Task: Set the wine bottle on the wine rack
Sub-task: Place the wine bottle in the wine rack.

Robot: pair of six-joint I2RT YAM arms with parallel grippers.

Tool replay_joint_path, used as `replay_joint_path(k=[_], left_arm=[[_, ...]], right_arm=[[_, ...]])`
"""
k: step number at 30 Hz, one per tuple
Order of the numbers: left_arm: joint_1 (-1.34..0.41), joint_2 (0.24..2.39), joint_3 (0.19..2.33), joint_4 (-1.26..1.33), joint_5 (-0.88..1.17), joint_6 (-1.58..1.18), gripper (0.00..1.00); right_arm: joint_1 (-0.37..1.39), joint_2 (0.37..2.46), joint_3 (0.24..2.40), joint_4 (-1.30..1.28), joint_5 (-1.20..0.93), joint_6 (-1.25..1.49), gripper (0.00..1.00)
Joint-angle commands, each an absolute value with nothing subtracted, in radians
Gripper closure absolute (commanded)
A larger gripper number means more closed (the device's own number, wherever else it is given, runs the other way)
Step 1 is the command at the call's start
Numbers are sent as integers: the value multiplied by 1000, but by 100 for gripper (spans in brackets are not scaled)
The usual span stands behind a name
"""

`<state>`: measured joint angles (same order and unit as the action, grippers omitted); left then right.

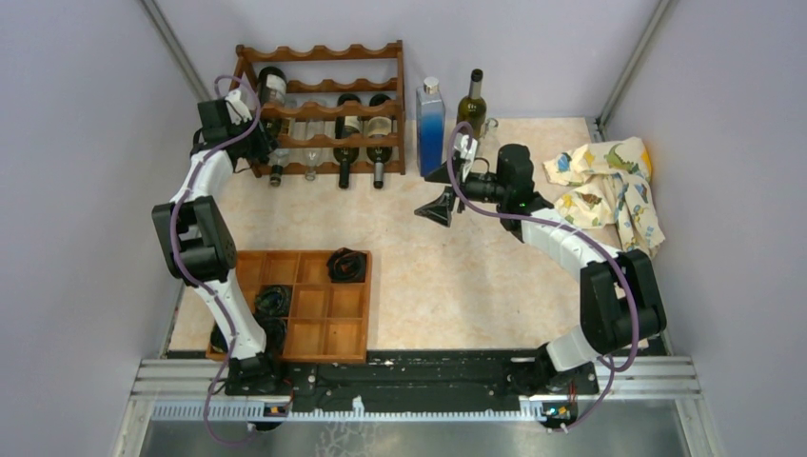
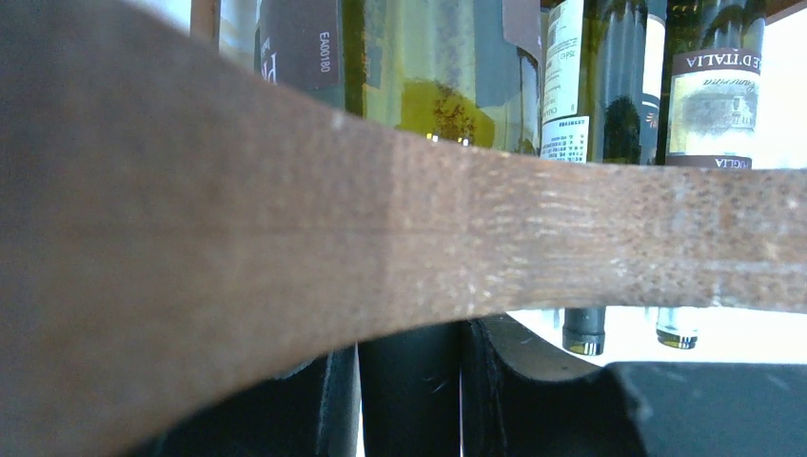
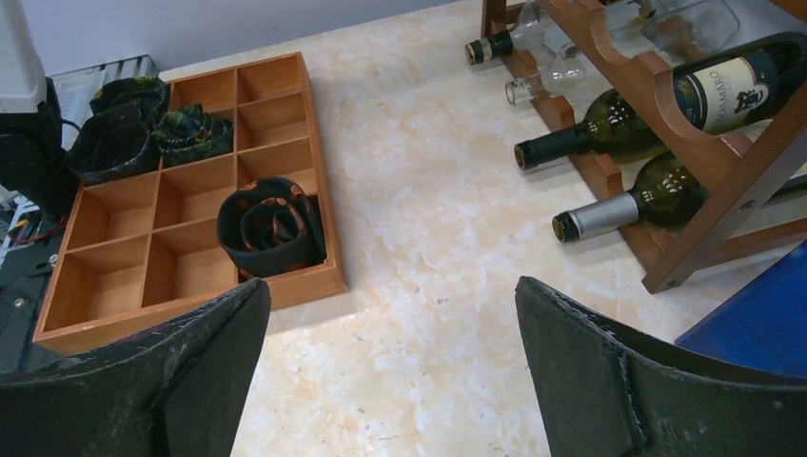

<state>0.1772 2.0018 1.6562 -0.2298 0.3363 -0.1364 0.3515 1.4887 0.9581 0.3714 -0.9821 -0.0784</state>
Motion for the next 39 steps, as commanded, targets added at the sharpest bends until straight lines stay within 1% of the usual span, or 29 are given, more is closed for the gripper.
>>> replay_joint_path(k=[1, 4, 17, 25, 31, 39], left_arm=[[143, 1932, 1659, 21, 373, -118, 81], [142, 1928, 1648, 34, 359, -118, 80], [130, 1932, 1637, 68, 333, -130, 79], [127, 1907, 1591, 116, 316, -124, 78], [125, 1908, 1572, 137, 308, -136, 74], [125, 1926, 1605, 97, 312, -149, 66]], right_arm=[[363, 1464, 988, 390, -1006, -104, 2], [366, 1463, 988, 387, -1006, -107, 2], [370, 1457, 979, 366, -1006, -126, 2], [369, 1456, 974, 367, -1005, -127, 2], [371, 1455, 972, 367, -1005, -130, 2], [370, 1452, 971, 359, -1004, -135, 2]])
